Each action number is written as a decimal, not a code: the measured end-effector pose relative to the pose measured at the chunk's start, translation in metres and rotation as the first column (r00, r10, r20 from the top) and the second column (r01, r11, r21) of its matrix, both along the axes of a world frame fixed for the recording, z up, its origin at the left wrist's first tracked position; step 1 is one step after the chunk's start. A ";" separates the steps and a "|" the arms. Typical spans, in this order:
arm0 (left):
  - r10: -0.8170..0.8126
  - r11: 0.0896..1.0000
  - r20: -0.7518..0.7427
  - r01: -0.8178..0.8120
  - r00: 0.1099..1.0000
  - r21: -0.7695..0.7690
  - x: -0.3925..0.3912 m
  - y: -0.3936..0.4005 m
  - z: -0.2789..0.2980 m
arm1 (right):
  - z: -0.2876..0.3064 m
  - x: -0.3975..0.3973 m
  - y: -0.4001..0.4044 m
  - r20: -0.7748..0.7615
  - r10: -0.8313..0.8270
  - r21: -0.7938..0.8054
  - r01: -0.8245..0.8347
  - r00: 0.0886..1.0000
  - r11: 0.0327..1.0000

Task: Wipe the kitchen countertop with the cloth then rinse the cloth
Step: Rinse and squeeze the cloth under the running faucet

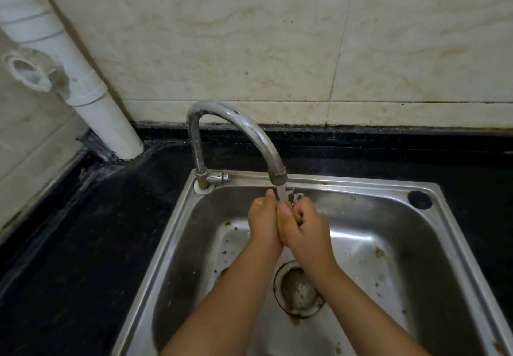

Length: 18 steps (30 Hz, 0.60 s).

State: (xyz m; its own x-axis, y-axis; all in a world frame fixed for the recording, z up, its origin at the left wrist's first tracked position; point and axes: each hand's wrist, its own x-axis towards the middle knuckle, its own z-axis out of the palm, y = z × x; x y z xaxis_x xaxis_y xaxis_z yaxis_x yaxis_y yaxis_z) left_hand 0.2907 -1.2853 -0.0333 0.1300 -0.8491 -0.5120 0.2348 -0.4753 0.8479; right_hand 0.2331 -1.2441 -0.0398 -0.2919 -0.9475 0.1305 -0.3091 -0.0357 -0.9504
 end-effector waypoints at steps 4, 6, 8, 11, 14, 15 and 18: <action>-0.098 0.995 -0.047 0.099 0.994 0.001 -0.010 0.016 0.001 | -0.011 -0.016 -0.016 -0.142 -0.060 0.136 0.079 0.988 0.988; -0.126 0.992 -0.055 0.127 0.991 0.012 -0.010 0.023 -0.002 | -0.020 -0.021 -0.018 -0.162 -0.052 0.198 0.084 0.985 0.977; -0.138 0.990 -0.056 0.139 0.989 0.021 -0.004 0.024 -0.005 | -0.025 -0.018 -0.016 -0.116 -0.061 0.216 0.085 0.991 0.973; -0.109 0.994 -0.044 0.109 0.993 -0.004 0.004 0.022 -0.007 | -0.027 -0.018 -0.011 0.084 -0.125 0.224 0.104 0.989 0.969; -0.115 0.992 -0.076 0.111 0.990 -0.052 0.015 0.019 -0.008 | -0.023 -0.024 -0.007 0.303 -0.066 0.297 -0.029 0.951 0.954; -0.134 0.989 -0.090 0.129 0.987 -0.066 0.021 0.018 -0.009 | -0.022 -0.025 -0.006 0.383 -0.036 0.320 -0.096 0.923 0.942; -0.233 0.972 -0.101 0.227 0.967 -0.067 0.037 0.011 -0.011 | -0.016 -0.030 -0.004 0.465 0.022 0.327 -0.195 0.885 0.925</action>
State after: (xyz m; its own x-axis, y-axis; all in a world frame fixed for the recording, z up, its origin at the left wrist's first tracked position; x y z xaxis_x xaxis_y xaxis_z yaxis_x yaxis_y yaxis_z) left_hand 0.3275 -1.2744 -0.0445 -0.1250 -0.8765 -0.4648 0.2154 -0.4813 0.8497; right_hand 0.2035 -1.2486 -0.0555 -0.1290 -0.9324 -0.3376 0.1348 0.3208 -0.9375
